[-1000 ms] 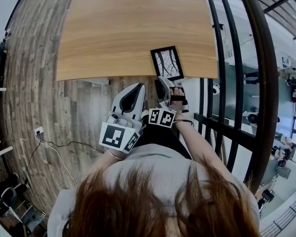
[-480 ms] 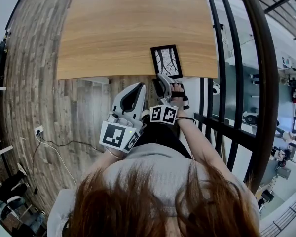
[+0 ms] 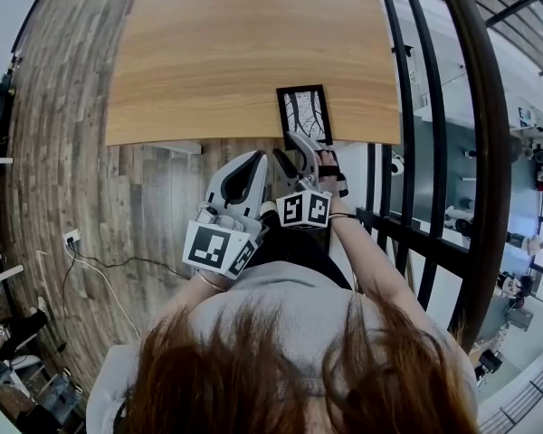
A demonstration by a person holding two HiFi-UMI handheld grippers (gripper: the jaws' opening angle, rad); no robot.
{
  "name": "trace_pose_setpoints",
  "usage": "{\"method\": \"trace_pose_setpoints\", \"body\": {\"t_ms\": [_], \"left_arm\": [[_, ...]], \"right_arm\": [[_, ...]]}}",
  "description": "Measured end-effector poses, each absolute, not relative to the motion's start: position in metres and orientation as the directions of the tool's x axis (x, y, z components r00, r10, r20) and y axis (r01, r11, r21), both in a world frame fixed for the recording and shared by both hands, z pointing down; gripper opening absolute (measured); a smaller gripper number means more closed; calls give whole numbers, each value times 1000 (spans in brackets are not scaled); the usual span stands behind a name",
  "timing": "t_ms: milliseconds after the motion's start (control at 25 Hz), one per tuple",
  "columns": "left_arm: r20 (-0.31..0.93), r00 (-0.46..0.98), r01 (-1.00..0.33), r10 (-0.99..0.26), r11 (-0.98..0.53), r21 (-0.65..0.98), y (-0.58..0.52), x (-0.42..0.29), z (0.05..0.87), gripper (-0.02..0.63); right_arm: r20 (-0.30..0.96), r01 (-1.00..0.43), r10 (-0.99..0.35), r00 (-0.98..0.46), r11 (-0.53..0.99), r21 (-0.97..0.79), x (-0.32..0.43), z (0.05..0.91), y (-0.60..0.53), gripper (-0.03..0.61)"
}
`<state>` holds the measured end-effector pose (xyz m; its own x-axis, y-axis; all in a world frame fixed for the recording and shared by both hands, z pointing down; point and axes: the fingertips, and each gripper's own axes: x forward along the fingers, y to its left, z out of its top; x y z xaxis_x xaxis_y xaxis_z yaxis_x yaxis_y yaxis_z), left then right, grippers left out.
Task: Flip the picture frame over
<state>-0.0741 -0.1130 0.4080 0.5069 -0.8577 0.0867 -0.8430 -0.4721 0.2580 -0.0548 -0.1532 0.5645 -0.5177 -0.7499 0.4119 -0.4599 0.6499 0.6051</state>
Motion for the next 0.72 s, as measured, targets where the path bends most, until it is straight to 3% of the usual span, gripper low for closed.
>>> {"method": "trace_pose_setpoints", "body": {"t_ms": [200, 360, 480, 600, 720], "left_arm": [[73, 482, -856, -873, -452, 250, -116, -81, 404, 6], [56, 479, -857, -876, -453, 244, -117, -80, 397, 6], [32, 487, -852, -873, -467, 235, -118, -74, 387, 6], [7, 498, -845, -867, -483, 228, -118, -67, 376, 6], [-19, 508, -836, -861, -499, 228, -117, -60, 365, 6]], "right_arm": [[307, -649, -808, -503, 587, 484, -38, 511, -144, 227], [142, -791, -822, -552, 570, 222, -23, 441, -140, 227], [72, -806, -803, -592, 592, -21, -11, 403, -135, 225], [0, -803, -804, -595, 594, -46, -3, 369, -131, 225], [16, -804, -805, -593, 590, -74, 1, 356, -130, 224]]}}
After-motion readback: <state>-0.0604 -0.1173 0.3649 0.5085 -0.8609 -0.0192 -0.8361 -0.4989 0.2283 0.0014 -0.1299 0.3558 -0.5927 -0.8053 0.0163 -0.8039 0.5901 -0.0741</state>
